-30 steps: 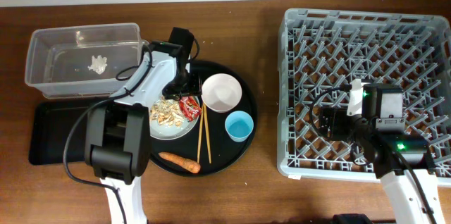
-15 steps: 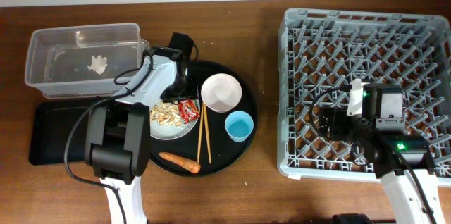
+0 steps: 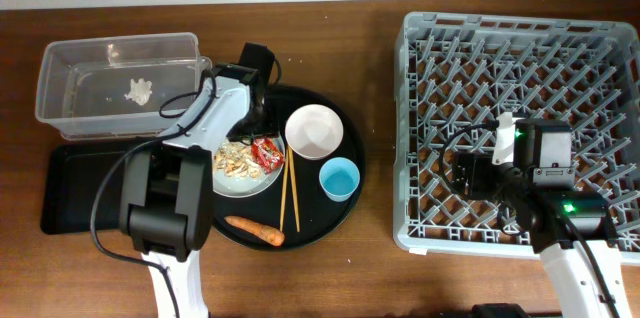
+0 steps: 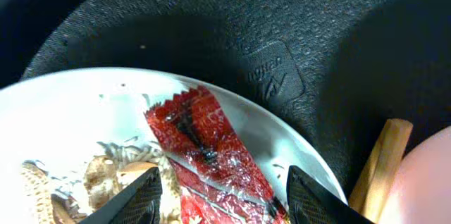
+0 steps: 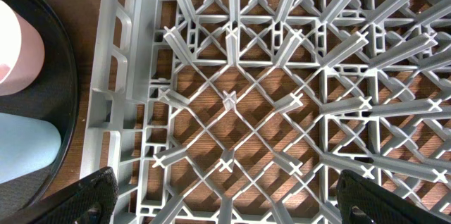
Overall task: Sort waste into correct bins and load items into the dishwasher rack
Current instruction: 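Grasp the red snack wrapper on the plate with the left gripper, then carry the red wrapper to the clear bin and release it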
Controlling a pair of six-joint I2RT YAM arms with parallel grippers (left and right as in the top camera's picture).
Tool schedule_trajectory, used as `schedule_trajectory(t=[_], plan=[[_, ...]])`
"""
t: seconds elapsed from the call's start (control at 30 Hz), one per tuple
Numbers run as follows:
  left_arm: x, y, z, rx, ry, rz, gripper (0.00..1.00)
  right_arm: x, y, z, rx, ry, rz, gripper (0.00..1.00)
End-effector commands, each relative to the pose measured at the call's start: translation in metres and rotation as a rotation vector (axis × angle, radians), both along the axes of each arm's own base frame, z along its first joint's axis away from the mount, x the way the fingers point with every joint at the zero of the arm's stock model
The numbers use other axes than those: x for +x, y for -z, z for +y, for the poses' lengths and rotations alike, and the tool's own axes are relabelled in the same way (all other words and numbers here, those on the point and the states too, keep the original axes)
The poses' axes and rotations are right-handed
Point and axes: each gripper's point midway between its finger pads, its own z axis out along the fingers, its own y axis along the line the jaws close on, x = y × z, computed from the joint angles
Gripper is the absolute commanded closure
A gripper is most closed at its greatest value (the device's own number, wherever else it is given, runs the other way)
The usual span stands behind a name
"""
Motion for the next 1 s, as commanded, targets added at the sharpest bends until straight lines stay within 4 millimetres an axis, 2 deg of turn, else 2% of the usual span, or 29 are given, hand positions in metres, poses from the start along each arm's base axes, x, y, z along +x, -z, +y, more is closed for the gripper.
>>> schedule_trajectory(t=[0.0, 0.1, 0.13, 0.17, 0.23, 0.33, 0.37, 0.43, 0.47, 0.5, 0.53, 0.57, 0.6, 0.67, 0.73, 0.77, 0.8, 0.83, 0.87, 0.93, 0.97], plan=[[0.013, -0.004, 0.002, 0.011, -0.010, -0.040, 0.44, 0.003, -0.010, 0.000, -0.011, -0.005, -0.026, 0.02], [0.016, -0.005, -0.003, -0.011, -0.008, -0.051, 0.45, 0.003, -0.009, 0.000, -0.011, -0.005, -0.025, 0.02], [0.014, -0.004, -0.006, -0.030, -0.005, -0.043, 0.52, 0.003, -0.009, 0.000, -0.011, -0.005, -0.025, 0.02], [0.013, -0.004, -0.007, -0.036, -0.004, -0.039, 0.65, 0.003, -0.009, 0.000, -0.011, -0.006, -0.025, 0.02], [0.009, -0.003, -0.006, -0.031, -0.004, -0.022, 0.84, 0.003, -0.009, 0.000, -0.011, -0.005, -0.025, 0.02], [0.005, -0.002, -0.005, -0.028, -0.004, -0.008, 1.00, 0.003, -0.009, 0.000, -0.011, -0.005, -0.025, 0.02], [0.005, -0.004, -0.005, -0.027, -0.004, -0.008, 1.00, 0.003, -0.009, 0.000, -0.011, -0.005, -0.025, 0.02], [0.009, -0.022, 0.001, -0.028, -0.018, -0.016, 1.00, 0.003, -0.009, 0.000, -0.011, -0.005, -0.025, 0.02], [0.014, -0.037, 0.004, -0.030, -0.028, -0.033, 1.00, 0.003, -0.009, 0.000, -0.011, -0.006, -0.025, 0.02], [0.026, -0.071, 0.013, -0.041, -0.043, -0.089, 1.00, 0.003, -0.009, 0.000, -0.011, -0.005, -0.025, 0.02], [0.034, -0.095, 0.019, -0.046, -0.033, -0.138, 1.00, 0.003, -0.009, 0.000, -0.011, -0.005, -0.025, 0.02], [0.045, -0.124, 0.029, -0.054, -0.042, -0.208, 1.00, 0.003, -0.009, 0.000, -0.011, -0.005, -0.025, 0.02], [0.053, -0.145, 0.041, -0.060, -0.068, -0.264, 1.00, 0.003, -0.009, 0.000, -0.011, -0.005, -0.025, 0.02], [0.065, -0.176, 0.084, -0.030, -0.159, -0.361, 1.00, 0.003, -0.009, 0.000, -0.011, -0.005, -0.025, 0.02], [0.075, -0.183, 0.132, -0.018, -0.257, -0.415, 1.00, 0.003, -0.009, 0.000, -0.011, -0.005, -0.025, 0.02], [0.078, -0.183, 0.155, -0.010, -0.303, -0.432, 1.00, 0.003, -0.009, 0.000, -0.011, -0.006, -0.025, 0.02], [0.081, -0.181, 0.168, -0.006, -0.331, -0.444, 1.00, 0.003, -0.009, 0.000, -0.011, -0.005, -0.025, 0.02], [0.086, -0.178, 0.193, 0.004, -0.378, -0.471, 1.00, 0.003, -0.009, 0.000, -0.011, -0.006, -0.025, 0.02], [0.088, -0.176, 0.200, 0.008, -0.391, -0.477, 1.00, 0.003, -0.009, 0.000, -0.011, -0.005, -0.025, 0.02], [0.090, -0.171, 0.218, 0.015, -0.423, -0.483, 0.91, 0.003, -0.009, 0.000, -0.011, -0.006, -0.025, 0.02], [0.090, -0.170, 0.222, 0.017, -0.431, -0.483, 0.89, 0.003, -0.009, 0.000, -0.011, -0.006, -0.025, 0.02]])
